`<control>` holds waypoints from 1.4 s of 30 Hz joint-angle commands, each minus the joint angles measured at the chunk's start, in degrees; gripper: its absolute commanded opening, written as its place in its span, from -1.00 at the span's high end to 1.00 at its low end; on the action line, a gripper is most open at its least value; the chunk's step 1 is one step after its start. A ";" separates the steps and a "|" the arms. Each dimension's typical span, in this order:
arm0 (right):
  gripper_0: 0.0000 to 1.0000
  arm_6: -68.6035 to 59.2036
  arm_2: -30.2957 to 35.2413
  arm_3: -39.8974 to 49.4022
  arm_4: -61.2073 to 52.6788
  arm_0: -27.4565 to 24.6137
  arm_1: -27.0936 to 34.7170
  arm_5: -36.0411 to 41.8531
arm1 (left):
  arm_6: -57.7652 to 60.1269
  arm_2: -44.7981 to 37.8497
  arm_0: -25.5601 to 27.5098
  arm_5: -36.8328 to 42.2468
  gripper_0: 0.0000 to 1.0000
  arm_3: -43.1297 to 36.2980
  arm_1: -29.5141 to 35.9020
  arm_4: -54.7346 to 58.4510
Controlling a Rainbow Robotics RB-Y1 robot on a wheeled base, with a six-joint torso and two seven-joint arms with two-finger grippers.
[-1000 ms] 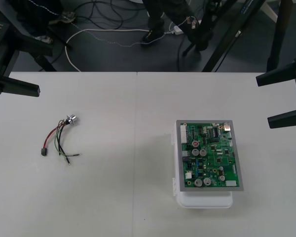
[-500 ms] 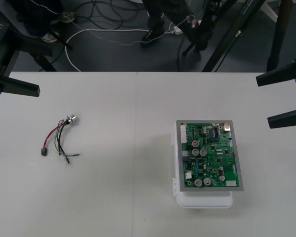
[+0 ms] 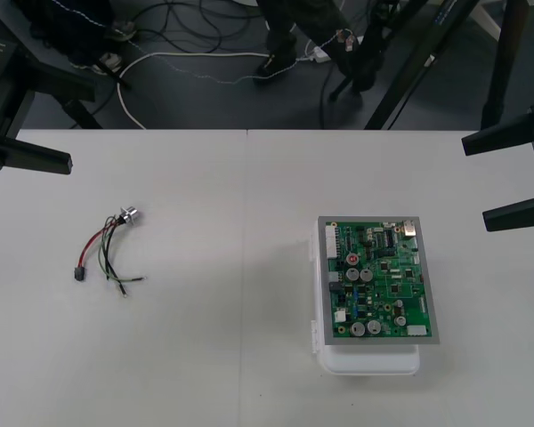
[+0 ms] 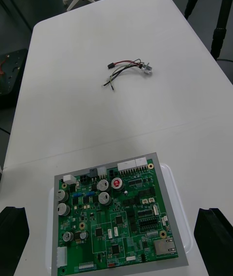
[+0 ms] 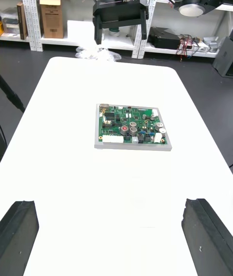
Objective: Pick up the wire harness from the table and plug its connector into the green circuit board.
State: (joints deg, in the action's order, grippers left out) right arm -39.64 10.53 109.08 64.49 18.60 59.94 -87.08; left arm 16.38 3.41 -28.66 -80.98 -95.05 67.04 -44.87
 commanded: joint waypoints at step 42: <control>-1.00 -0.70 2.04 0.34 -0.77 1.88 2.38 0.59 | -1.00 -2.01 -2.01 -1.81 -0.74 0.04 -0.41 -0.22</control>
State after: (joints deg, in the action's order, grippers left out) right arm -39.64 10.53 109.08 64.49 18.60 59.94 -87.08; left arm 16.38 3.41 -28.66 -80.98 -95.05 67.04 -44.87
